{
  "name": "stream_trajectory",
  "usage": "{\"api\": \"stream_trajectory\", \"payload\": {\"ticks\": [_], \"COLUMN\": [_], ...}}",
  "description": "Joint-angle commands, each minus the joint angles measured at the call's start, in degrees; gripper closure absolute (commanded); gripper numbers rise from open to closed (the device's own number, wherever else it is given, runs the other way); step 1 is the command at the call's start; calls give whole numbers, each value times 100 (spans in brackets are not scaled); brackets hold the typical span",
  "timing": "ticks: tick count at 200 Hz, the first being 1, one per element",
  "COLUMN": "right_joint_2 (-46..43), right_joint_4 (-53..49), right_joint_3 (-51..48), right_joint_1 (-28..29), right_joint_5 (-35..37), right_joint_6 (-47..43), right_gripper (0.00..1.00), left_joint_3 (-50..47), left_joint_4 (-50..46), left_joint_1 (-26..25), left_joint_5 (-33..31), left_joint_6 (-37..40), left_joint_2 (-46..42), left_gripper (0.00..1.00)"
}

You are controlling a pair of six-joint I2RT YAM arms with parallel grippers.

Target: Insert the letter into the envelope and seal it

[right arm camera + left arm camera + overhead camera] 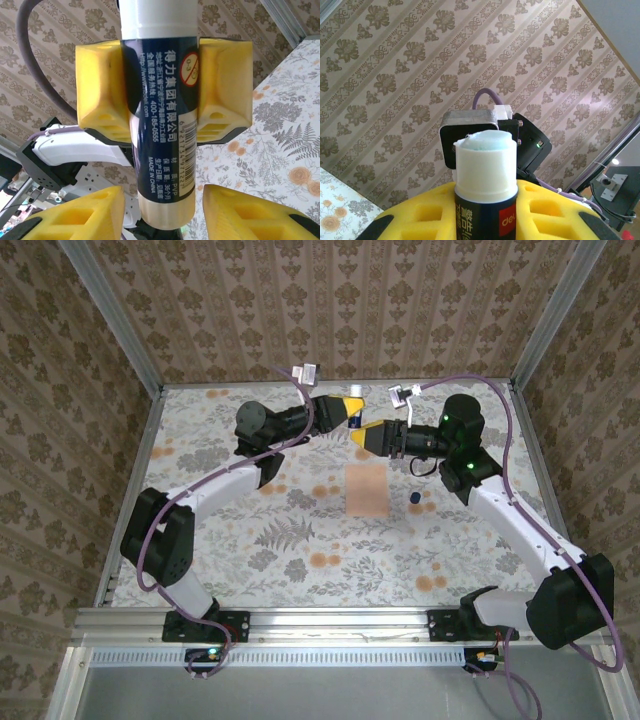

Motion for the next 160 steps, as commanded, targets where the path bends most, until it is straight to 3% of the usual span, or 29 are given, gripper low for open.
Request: {"api": "stream_trajectory", "payload": {"ticks": [1, 69, 160], "right_joint_2": [21, 71, -153], "right_joint_4": [321, 370, -324], "right_joint_3": [50, 94, 160], "right_joint_1": [37, 55, 75], "right_joint_5": [156, 282, 842], "right_joint_6": [-11, 6, -386], "right_gripper": [54, 72, 81], "left_joint_3": [100, 83, 127], "left_joint_4": [374, 343, -49], "left_joint_1": [-59, -114, -114], "left_joint_5": [-73, -119, -177], "left_joint_6": [-121, -130, 66], "left_joint_2": [10, 29, 6], "left_gripper": [100, 100, 100]}}
